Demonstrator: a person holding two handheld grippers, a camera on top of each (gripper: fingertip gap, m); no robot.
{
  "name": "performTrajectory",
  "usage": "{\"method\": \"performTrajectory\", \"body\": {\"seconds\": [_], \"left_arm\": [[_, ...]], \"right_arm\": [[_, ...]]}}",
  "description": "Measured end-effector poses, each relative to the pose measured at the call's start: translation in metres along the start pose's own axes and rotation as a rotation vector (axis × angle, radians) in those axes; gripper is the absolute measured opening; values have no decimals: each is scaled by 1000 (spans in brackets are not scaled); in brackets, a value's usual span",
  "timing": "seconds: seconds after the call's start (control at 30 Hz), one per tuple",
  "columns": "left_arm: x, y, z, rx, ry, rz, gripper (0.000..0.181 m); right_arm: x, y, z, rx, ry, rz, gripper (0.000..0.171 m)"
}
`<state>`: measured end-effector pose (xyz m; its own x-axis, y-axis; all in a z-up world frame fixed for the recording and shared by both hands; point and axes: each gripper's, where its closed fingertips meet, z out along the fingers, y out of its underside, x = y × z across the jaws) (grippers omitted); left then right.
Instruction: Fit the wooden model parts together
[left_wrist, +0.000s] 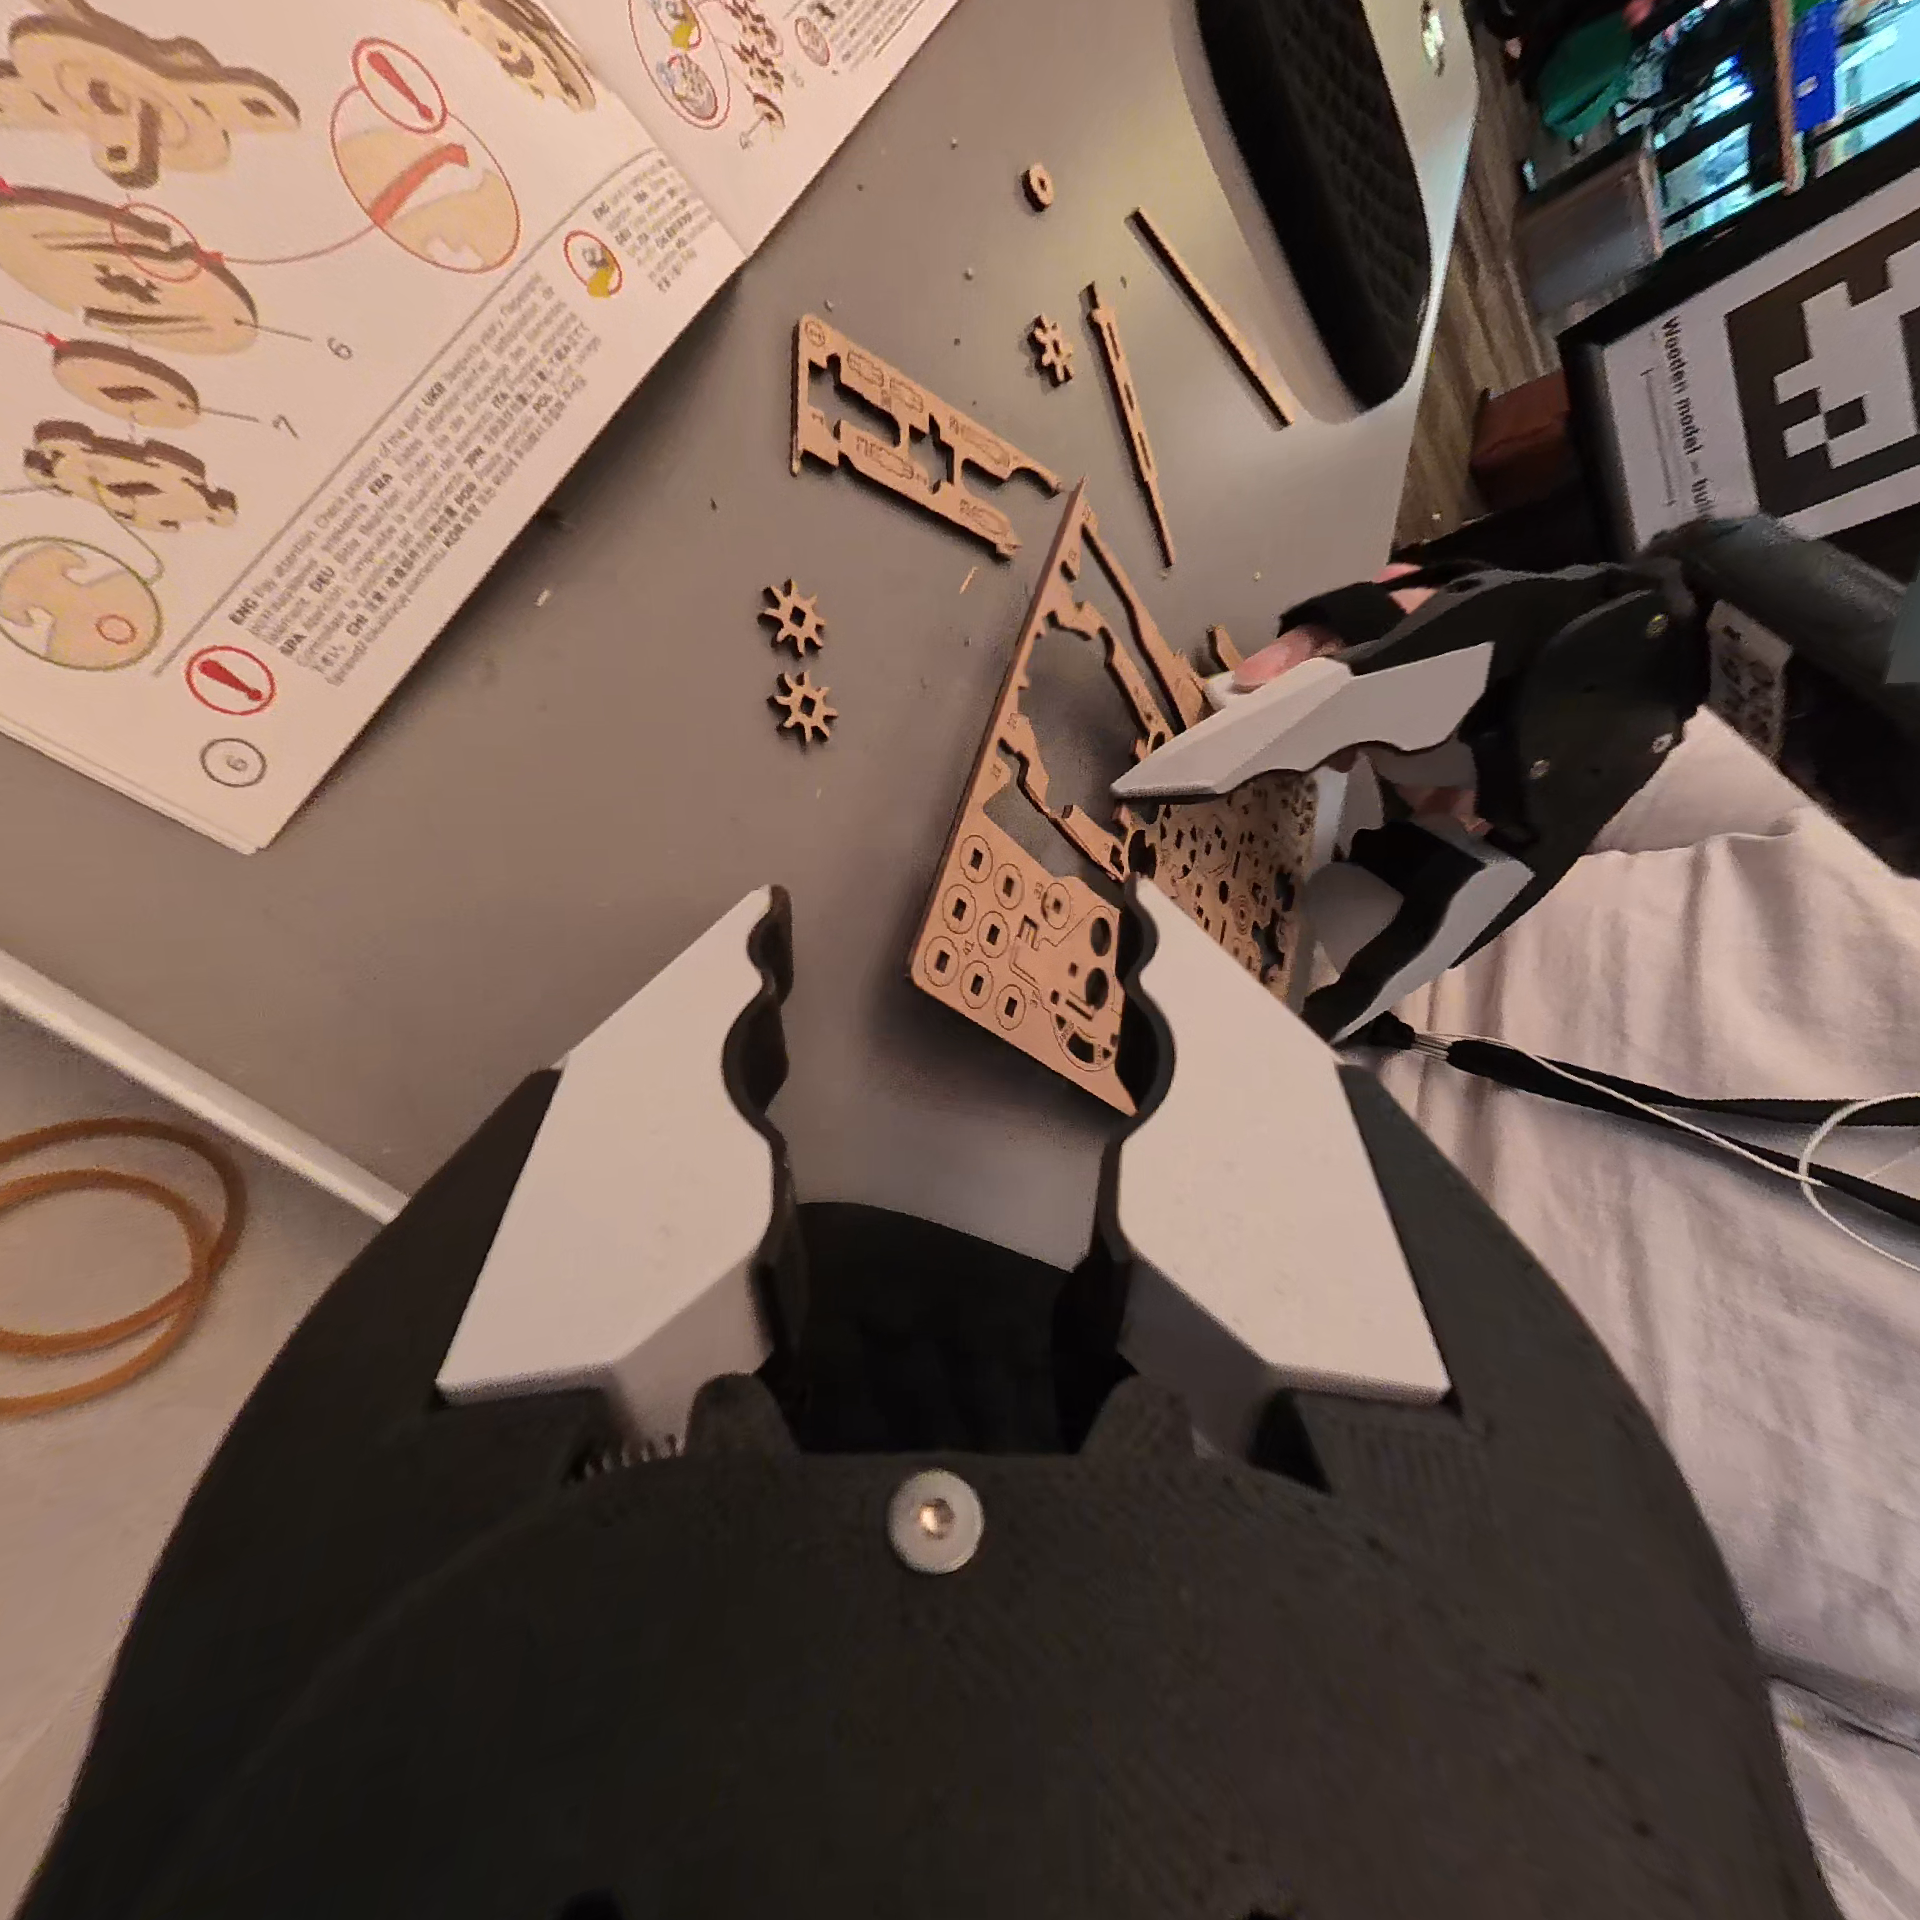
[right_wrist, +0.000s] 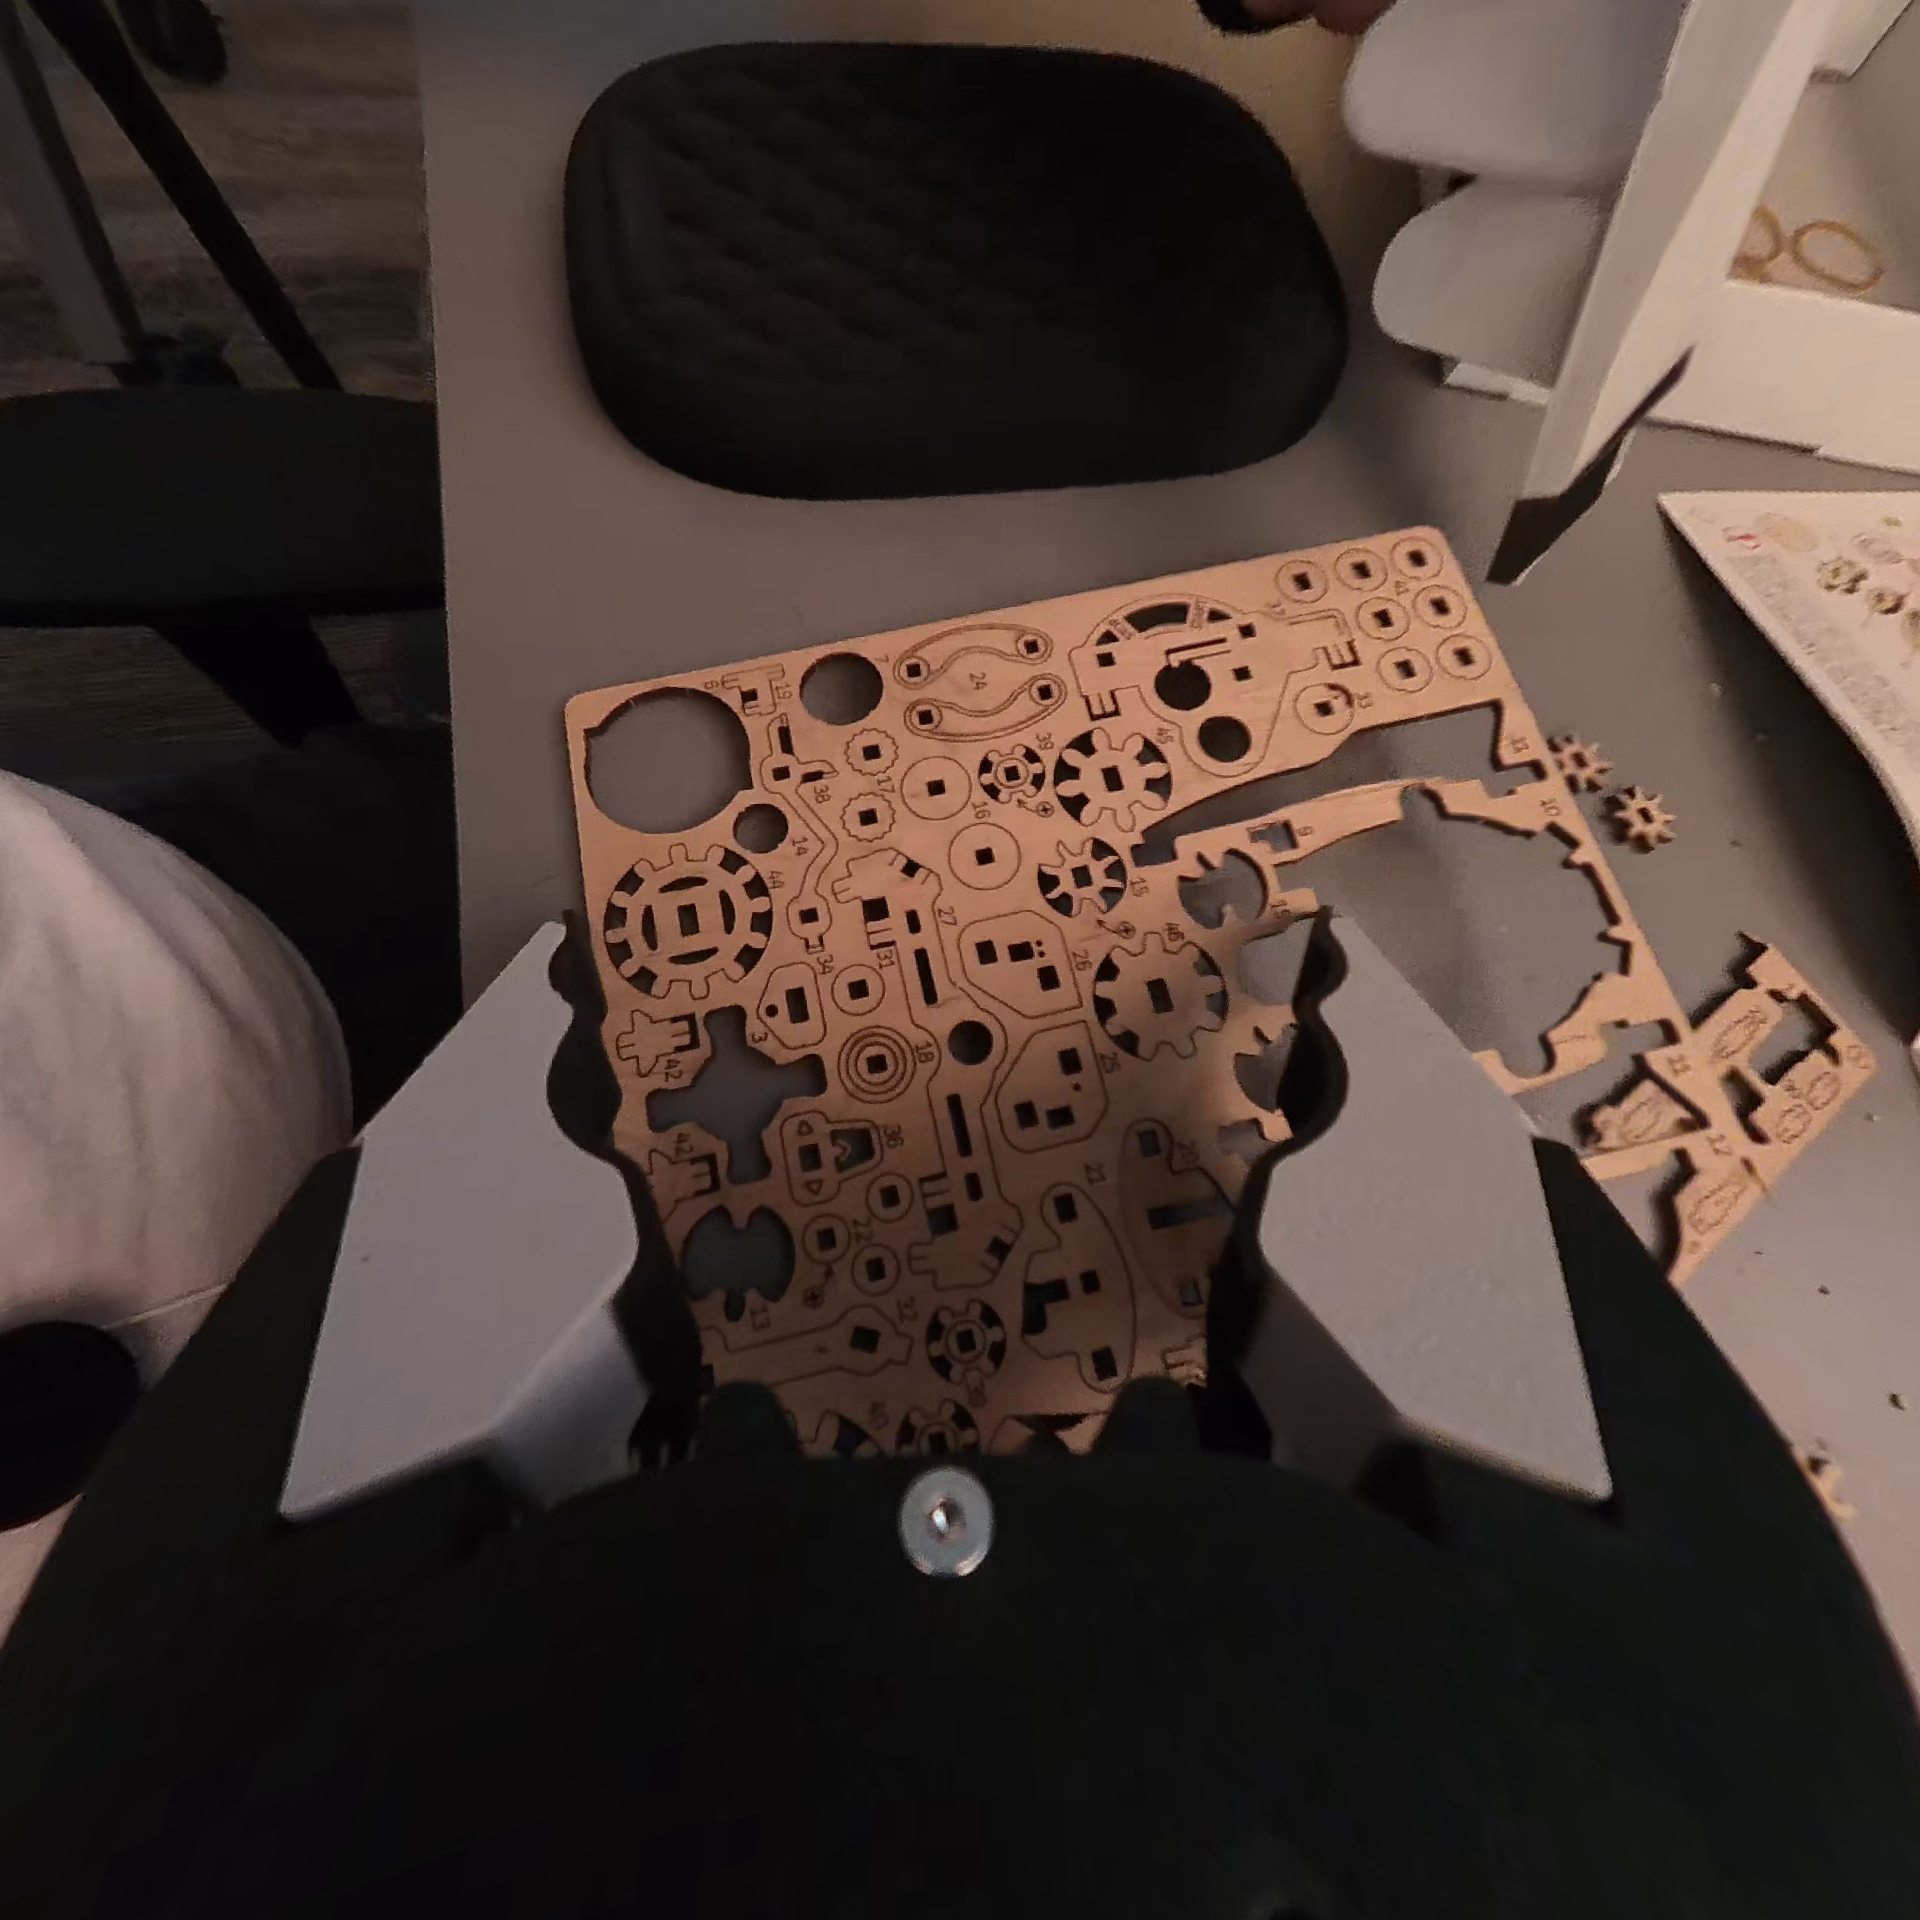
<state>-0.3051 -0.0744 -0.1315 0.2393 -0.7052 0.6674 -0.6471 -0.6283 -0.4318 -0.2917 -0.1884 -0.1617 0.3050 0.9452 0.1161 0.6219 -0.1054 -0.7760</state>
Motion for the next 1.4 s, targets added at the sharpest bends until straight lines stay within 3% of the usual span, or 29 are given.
{"method": "performTrajectory", "body": {"seconds": [0.1,0.17,0.2,0.27,0.4,0.57,0.73,1.07,1.4], "left_arm": [[5,-2,-3,26,47,-13,62],[15,-3,-7,68,111,-24,62],[20,-4,-9,97,148,-36,61],[28,0,-10,120,192,-55,59],[12,2,-12,154,72,-31,58],[-5,-2,-12,90,-93,39,67],[-6,-9,-2,82,-50,2,66],[-1,-4,-2,72,-19,11,62],[1,-7,0,29,6,5,62]], "right_arm": [[-2,-5,-5,37,45,-59,123],[-2,-8,-9,64,96,-135,85],[2,-10,-11,79,150,-169,84],[3,-12,-13,93,190,-202,86],[6,-9,-11,79,155,-142,88],[20,-6,-3,23,82,-78,119],[28,3,14,-61,-103,27,139],[20,1,13,-34,-163,12,117],[21,1,7,-9,-82,-3,117]]}}
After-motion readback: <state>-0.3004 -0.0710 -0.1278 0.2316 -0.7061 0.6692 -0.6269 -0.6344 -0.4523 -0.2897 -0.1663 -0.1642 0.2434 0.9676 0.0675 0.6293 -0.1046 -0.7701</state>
